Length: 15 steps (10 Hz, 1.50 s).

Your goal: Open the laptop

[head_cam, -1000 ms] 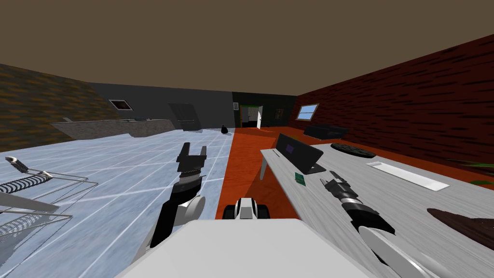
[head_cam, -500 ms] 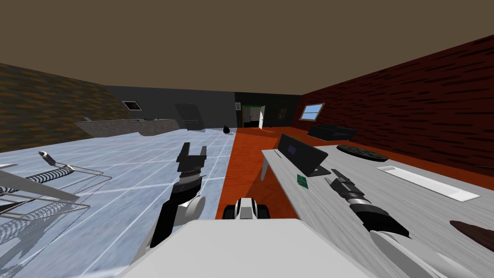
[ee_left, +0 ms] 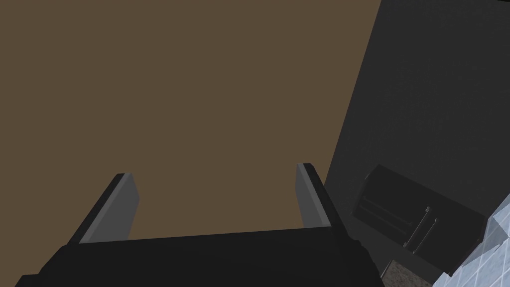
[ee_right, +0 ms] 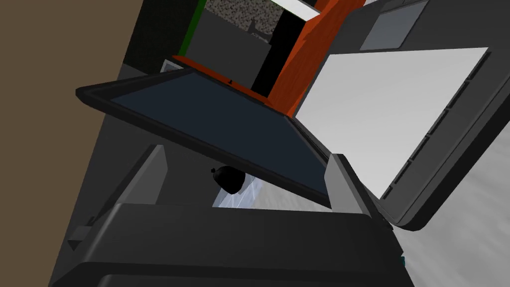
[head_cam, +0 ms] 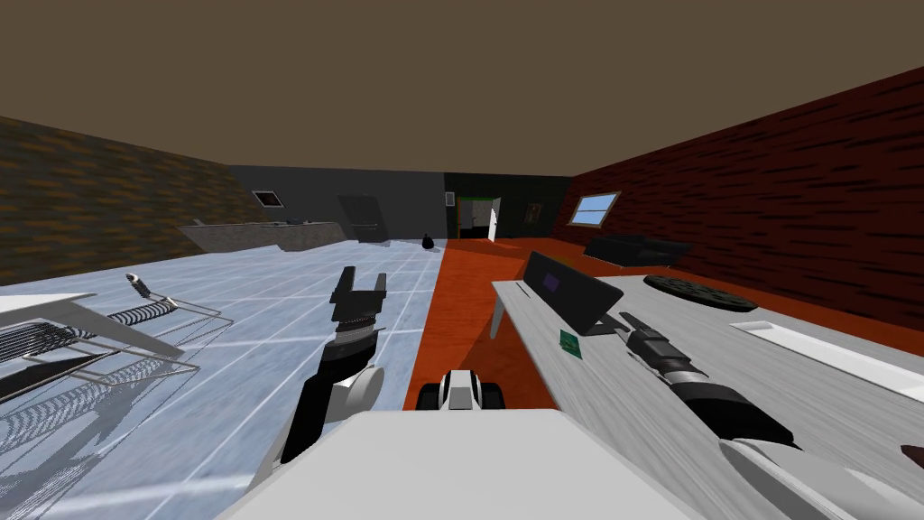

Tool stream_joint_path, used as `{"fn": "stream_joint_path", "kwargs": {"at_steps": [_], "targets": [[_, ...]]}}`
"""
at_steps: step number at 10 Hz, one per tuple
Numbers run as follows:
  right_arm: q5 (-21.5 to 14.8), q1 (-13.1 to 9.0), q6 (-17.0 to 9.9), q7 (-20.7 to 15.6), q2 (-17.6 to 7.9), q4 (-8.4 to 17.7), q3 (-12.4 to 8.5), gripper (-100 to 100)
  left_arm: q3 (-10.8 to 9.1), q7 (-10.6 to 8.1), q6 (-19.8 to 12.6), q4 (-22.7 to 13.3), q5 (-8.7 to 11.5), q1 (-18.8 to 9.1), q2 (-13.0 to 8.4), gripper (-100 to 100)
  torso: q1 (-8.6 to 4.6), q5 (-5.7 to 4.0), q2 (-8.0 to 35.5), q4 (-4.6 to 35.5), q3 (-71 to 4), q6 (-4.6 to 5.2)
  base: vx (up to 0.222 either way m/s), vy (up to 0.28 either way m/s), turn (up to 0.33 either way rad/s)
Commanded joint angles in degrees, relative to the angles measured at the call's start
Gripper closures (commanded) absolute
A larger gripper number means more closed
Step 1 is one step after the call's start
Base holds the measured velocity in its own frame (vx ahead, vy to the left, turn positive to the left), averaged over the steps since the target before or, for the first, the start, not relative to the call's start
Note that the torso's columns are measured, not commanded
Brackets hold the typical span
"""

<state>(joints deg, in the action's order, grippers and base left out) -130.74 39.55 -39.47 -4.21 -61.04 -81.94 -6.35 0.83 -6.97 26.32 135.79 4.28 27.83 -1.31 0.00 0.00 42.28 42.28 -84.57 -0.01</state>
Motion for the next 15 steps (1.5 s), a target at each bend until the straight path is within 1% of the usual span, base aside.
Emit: {"fn": "stream_joint_path", "kwargs": {"at_steps": [1, 2, 3, 4, 7, 8, 9, 11, 12, 13, 14, 15], "targets": [[-4.4, 0.6, -2.6, -0.3, -2.2, 1.9, -0.1, -100, 0.00, 0.00, 0.0, 0.0, 0.0, 0.0, 0.0, 0, 0.01, -0.01, 0.0, 0.0, 0.0, 0.03, -0.004, -0.017, 0.087], [-5.4, 0.6, -2.6, -0.3, -2.2, 1.9, -0.1, -100, 0.00, 0.00, 0.0, 0.0, 0.0, 0.0, 0.0, 0, 0.01, 0.00, 0.0, 0.0, 0.0, 0.00, -0.005, -0.017, 0.050], [-7.5, 1.0, -3.8, -0.4, -3.6, 2.9, -0.3, -100, 0.00, 0.00, 0.0, 0.0, 0.0, 0.0, 0.0, 0, 0.01, -0.01, 0.0, 0.0, 0.0, 0.02, -0.008, -0.018, 0.061], [-7.9, 1.0, -3.8, -0.4, -3.6, 2.9, -0.3, -100, 0.00, 0.00, 0.0, 0.0, 0.0, 0.0, 0.0, 0, 0.00, 0.00, 0.0, 0.0, 0.0, 0.01, -0.006, -0.016, 0.050], [-13.5, 1.9, -6.6, -0.8, -7.0, 4.9, -0.7, -100, 0.00, 0.00, 0.0, 0.0, 0.0, 0.0, 0.0, 0, -0.01, -0.01, 0.0, 0.0, 0.0, 0.01, -0.009, -0.019, 0.078], [-14.6, 2.1, -7.2, -0.9, -7.7, 5.3, -0.8, -100, 0.00, 0.00, 0.0, 0.0, 0.0, 0.0, 0.0, 0, 0.00, -0.01, 0.0, 0.0, 0.0, 0.02, -0.008, -0.020, 0.066], [-15.4, 2.2, -7.6, -0.9, -8.2, 5.5, -0.8, -100, 0.00, 0.00, 0.0, 0.0, 0.0, 0.0, 0.0, 0, 0.00, -0.01, 0.0, 0.0, 0.0, 0.02, -0.005, -0.017, 0.045], [-15.0, 2.0, -7.4, -0.9, -7.9, 5.4, -0.7, -100, 0.00, 0.00, 0.0, 0.0, 0.0, 0.0, 0.0, 0, 0.04, 0.00, 0.0, 0.0, 0.0, 0.03, -0.001, -0.004, 0.004], [-14.9, 2.0, -7.3, -0.9, -7.9, 5.4, -0.7, 100, 0.00, 0.00, 0.0, 0.0, 0.0, 0.0, 0.0, 0, 0.04, 0.01, 0.0, 0.0, 0.0, 0.02, 0.000, 0.000, 0.000], [-14.0, 2.8, -7.5, 1.9, -8.3, 3.3, 0.0, 100, 0.00, 0.00, 0.0, 0.0, 0.0, 0.0, 0.0, 0, 0.03, 0.00, 0.0, 0.0, 0.0, 0.01, 0.024, -0.075, -0.161], [-14.0, 2.8, -7.5, 1.9, -8.3, 3.3, 0.0, 100, -0.01, 0.00, 0.0, 0.0, 0.0, 0.0, 0.0, 0, -0.38, -0.28, 0.0, 0.0, 0.0, 0.13, 0.056, -0.098, -0.119], [-13.5, 3.1, -7.5, 3.3, -8.5, 2.2, 0.4, 100, -0.01, 0.00, 0.0, 0.0, 0.0, 0.0, 0.0, 0, -0.50, -0.52, -0.1, -0.1, 0.0, -0.07, 0.070, -0.100, -0.079]]}}
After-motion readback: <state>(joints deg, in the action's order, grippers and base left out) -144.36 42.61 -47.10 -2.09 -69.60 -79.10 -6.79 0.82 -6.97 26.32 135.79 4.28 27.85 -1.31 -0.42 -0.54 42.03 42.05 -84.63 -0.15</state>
